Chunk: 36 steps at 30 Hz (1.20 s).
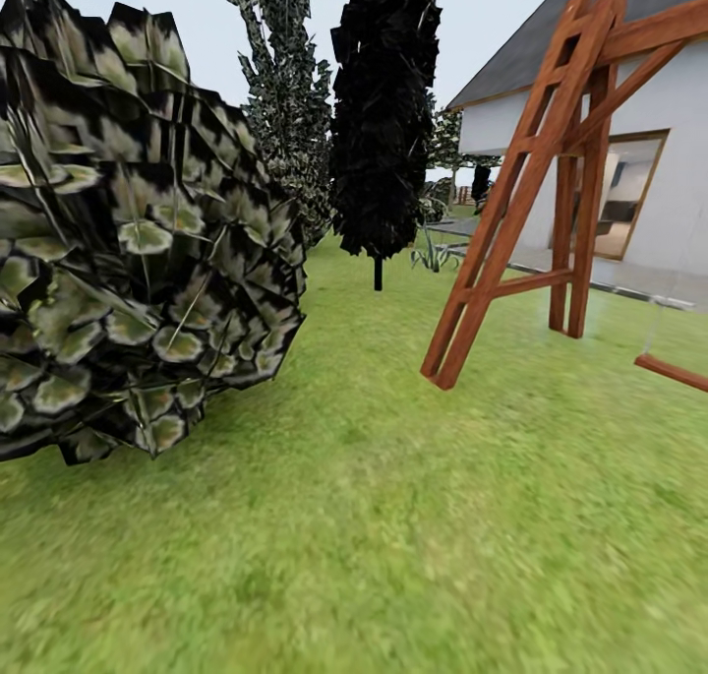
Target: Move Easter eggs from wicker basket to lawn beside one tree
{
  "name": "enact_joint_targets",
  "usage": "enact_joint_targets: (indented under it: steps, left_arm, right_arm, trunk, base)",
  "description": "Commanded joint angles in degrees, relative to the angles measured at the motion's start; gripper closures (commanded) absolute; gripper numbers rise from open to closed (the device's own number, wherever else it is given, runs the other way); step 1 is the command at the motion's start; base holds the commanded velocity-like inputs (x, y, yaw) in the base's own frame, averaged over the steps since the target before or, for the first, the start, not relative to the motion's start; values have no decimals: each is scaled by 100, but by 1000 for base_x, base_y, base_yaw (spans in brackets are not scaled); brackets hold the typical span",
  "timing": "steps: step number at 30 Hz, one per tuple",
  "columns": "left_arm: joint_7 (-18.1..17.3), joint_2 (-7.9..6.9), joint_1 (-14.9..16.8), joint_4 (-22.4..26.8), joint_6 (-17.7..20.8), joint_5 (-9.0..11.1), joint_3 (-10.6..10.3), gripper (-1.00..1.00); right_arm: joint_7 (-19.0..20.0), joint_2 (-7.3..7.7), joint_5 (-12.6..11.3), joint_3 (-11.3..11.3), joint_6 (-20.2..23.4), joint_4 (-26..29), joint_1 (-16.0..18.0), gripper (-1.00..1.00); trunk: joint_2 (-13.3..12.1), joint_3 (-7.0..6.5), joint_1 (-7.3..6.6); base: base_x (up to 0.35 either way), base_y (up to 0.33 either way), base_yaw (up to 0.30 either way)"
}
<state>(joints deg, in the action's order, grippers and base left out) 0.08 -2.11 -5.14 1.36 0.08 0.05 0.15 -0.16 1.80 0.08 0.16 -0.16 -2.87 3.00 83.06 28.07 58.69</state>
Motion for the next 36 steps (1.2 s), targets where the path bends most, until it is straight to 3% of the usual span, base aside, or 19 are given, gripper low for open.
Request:
enact_joint_targets:
  steps: [1, 10, 36]
  left_arm:
    - [1, 0, -4, 13, 1, 2, 0, -100]
    - [1, 0, -4, 10, 1, 2, 1, -100]
    - [1, 0, -4, 12, 1, 4, 2, -100]
  right_arm:
    - [-2, 2, 1, 2, -2, -12, 8, -100]
    - [-2, 1, 1, 2, -2, -12, 8, -100]
    - [-2, -4, 3, 10, -2, -12, 8, -100]
  trunk:
    - [2, 4, 3]
    - [2, 4, 3]
    - [2, 4, 3]
  base:
    - [335, 0, 0]
    - [335, 0, -179]
    - [335, 0, -5]
